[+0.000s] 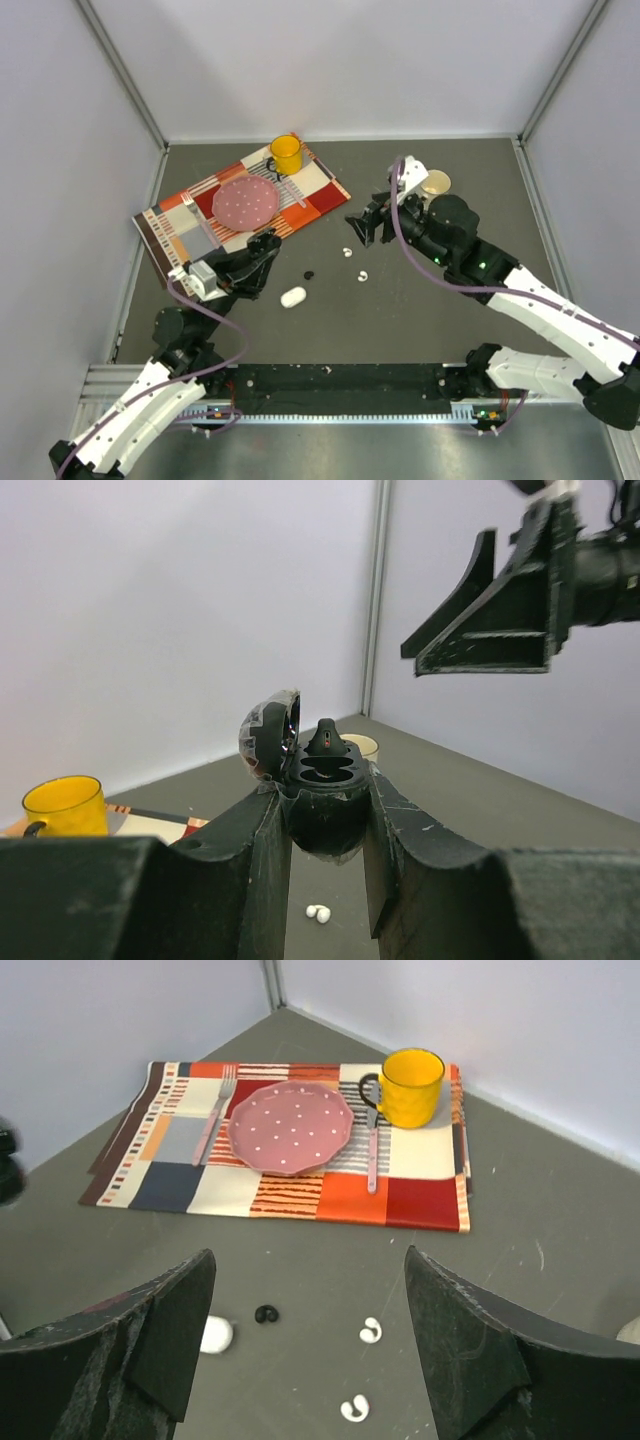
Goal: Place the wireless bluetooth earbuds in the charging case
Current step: Pick up the earbud from the center of the board.
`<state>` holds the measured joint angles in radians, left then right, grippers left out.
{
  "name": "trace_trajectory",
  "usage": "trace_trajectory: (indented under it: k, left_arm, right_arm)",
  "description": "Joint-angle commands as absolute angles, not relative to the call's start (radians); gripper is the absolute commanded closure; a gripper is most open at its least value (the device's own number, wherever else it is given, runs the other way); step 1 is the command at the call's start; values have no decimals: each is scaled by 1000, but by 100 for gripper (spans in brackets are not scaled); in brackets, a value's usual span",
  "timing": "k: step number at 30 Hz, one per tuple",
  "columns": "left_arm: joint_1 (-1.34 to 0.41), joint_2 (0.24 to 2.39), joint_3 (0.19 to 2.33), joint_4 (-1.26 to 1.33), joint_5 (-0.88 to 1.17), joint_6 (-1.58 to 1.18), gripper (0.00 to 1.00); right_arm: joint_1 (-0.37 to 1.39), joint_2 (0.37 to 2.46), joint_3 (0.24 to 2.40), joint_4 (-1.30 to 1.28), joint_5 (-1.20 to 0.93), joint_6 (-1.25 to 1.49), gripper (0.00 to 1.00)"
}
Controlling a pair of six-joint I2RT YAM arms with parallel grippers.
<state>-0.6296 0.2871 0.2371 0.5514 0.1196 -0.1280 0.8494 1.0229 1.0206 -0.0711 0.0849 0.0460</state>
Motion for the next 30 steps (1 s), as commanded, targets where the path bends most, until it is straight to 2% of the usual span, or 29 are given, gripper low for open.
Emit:
trace_trajectory:
  k: [1,7,11,16,25,30]
  left_arm:
    - [-632,227,230,569,111,-92,100]
    - [-634,154,198,548,77,-89,100]
    - [-632,109,179,551,95,-84,100]
    - [-632,74,179,511,88,-86,100]
    - [-632,51,209,397,66,-80,100]
    - [-634,32,201,394,54,-77,100]
  right_arm:
    - [775,1077,1049,-107,94,242,25]
    - [736,1221,1088,-189,48,426,29]
    - [733,1321,1088,-173,-59,557,32]
    - [730,1495,1112,-132,-190,560,36]
    - [729,1727,1192,-120,-383,523,53]
    - [729,1831,1241,-132,-428,520,56]
